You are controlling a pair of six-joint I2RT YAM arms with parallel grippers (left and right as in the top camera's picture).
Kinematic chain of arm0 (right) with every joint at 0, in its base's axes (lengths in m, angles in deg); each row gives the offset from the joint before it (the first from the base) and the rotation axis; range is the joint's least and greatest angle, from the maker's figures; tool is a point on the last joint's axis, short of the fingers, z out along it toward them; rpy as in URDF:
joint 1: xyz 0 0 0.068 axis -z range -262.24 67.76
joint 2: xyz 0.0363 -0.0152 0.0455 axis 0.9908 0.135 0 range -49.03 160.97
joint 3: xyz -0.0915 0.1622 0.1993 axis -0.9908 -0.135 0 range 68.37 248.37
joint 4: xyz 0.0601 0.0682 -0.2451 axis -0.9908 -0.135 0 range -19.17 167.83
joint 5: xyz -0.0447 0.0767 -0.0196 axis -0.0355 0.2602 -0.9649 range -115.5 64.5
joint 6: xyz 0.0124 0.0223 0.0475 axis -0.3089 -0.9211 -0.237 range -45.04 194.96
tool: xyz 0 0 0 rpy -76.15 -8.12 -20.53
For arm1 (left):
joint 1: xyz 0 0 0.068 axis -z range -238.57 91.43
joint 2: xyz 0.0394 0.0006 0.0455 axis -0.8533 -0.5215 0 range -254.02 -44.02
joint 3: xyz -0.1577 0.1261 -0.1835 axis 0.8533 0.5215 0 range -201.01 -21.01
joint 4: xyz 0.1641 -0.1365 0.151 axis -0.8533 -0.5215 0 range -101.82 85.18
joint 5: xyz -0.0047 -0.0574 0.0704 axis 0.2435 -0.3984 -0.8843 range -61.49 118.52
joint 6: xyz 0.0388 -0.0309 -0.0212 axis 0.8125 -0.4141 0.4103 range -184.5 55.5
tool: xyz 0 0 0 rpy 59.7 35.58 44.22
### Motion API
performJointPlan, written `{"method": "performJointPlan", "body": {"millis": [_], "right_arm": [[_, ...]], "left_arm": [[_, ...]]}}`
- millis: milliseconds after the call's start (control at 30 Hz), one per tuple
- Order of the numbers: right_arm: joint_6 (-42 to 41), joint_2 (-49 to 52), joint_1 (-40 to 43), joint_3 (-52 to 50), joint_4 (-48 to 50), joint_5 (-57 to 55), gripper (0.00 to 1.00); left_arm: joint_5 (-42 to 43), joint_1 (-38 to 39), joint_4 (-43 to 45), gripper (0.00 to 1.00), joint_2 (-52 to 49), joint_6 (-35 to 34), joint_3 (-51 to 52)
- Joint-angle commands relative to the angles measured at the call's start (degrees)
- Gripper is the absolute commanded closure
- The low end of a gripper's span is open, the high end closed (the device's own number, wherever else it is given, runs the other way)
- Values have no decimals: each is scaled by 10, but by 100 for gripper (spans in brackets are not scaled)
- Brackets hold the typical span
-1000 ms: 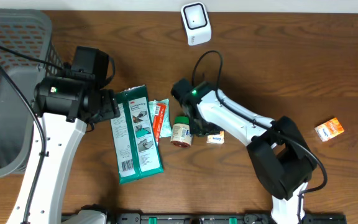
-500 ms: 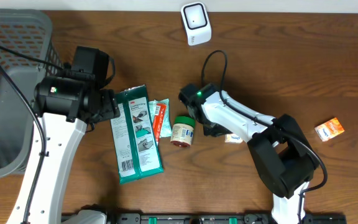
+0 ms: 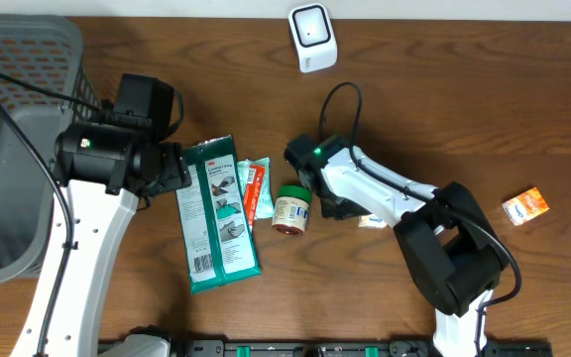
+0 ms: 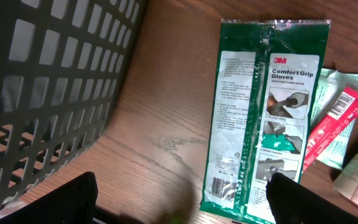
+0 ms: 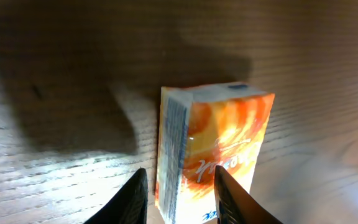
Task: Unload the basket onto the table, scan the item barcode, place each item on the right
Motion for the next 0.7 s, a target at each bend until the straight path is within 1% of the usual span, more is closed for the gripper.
{"method": "performJointPlan", "body": {"millis": [0,200,300,400,500,667], "right_arm": [[-2,-16,5,-15,9,-3,70],[-1,-16,5,-29,35,-3,74],[-1,-16,6,-29,33,-3,80],[-1,-16,6,-29,29,-3,82],[-1,-16,6,-31,30,-5,85],[-1,-16,6,-50,55,-18,86]], "left_arm": [[-8,-1,-2,12,0,3,-2],[-8,-1,-2,12,0,3,-2],[-8,-1,-2,12,0,3,-2],[-7,-1,-2,12,0,3,-2],[-8,-1,-2,12,0,3,-2],[-7,-1,-2,12,0,3,-2]]}}
